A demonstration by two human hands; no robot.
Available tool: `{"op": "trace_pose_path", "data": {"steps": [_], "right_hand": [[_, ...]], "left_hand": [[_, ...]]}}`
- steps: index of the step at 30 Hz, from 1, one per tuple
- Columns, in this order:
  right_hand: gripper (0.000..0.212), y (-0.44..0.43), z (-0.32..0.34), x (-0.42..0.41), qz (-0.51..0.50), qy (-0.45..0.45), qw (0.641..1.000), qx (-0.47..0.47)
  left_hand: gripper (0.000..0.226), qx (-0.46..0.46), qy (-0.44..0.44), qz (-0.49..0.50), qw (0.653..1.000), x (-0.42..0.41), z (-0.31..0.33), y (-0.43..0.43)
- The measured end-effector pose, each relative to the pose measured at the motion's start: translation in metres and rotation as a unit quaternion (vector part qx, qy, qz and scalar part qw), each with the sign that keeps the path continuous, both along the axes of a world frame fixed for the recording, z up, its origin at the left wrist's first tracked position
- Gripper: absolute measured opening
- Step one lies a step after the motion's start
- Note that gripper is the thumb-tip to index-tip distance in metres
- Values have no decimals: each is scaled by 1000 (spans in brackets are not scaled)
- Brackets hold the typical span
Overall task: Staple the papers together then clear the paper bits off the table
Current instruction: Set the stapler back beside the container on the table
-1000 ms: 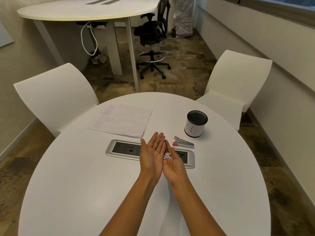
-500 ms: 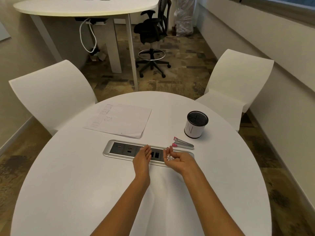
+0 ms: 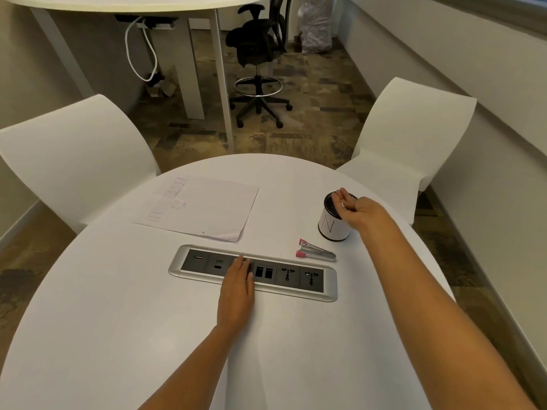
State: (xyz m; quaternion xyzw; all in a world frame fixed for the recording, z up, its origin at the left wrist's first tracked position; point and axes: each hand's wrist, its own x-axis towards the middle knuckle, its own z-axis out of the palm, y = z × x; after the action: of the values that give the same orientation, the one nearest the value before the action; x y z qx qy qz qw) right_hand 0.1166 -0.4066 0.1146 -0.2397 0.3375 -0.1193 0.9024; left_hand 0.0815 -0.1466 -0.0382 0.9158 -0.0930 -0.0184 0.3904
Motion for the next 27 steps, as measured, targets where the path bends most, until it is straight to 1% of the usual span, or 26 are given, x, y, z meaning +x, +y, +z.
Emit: {"op": "trace_pose_path", "data": {"steps": [2, 3, 5, 6, 9, 11, 13, 15, 16, 17, 18, 19, 21, 22, 23, 25, 27], "right_hand": [[40, -11, -2, 11, 28, 20, 996, -76], [42, -18, -4, 20, 36, 43, 994, -93], [44, -28, -5, 38, 56, 128, 981, -135], [44, -30, -5, 45, 76, 170, 968, -170], [39, -29, -13, 55, 129, 252, 917, -282], [38, -24, -13, 61, 188, 291, 871, -349], [40, -19, -10, 63, 239, 302, 827, -410], [39, -14, -10, 63, 262, 330, 774, -472], [36, -12, -11, 62, 269, 353, 733, -515], [34, -10, -12, 59, 267, 370, 682, -571], [30, -9, -14, 56, 244, 369, 640, -628], [28, -7, -17, 52, 206, 349, 616, -676], [23, 1, -20, 37, 120, 274, 615, -730], [21, 9, -22, 26, 94, 239, 617, -744], [18, 18, -25, 13, 89, 211, 620, -751], [16, 40, -40, -19, 138, 185, 623, -747], [14, 59, -62, -54, 221, 184, 623, -727]], "left_hand": [[43, 36, -20, -24, 999, 0, -7, 1], [44, 48, -31, -33, 998, -2, -10, 1], [47, 63, -48, -42, 996, -4, -14, 1], [47, 64, -52, -40, 996, -4, -15, 1], [48, 65, -62, -30, 996, -4, -17, 1], [48, 69, -70, -32, 995, -3, -18, 0], [48, 70, -73, -34, 994, -3, -17, -1], [49, 72, -71, -33, 994, -3, -17, -1], [49, 73, -70, -32, 994, -2, -17, -1], [49, 75, -70, -32, 994, -3, -16, -1], [49, 78, -70, -31, 994, -3, -16, -1], [48, 79, -69, -31, 994, -3, -16, -1], [48, 83, -67, -31, 994, -2, -14, -2], [48, 85, -66, -31, 994, -1, -13, -2], [48, 86, -66, -31, 994, 0, -13, -3], [48, 89, -66, -32, 993, 0, -13, -3], [48, 90, -65, -31, 993, -1, -13, -2]]}}
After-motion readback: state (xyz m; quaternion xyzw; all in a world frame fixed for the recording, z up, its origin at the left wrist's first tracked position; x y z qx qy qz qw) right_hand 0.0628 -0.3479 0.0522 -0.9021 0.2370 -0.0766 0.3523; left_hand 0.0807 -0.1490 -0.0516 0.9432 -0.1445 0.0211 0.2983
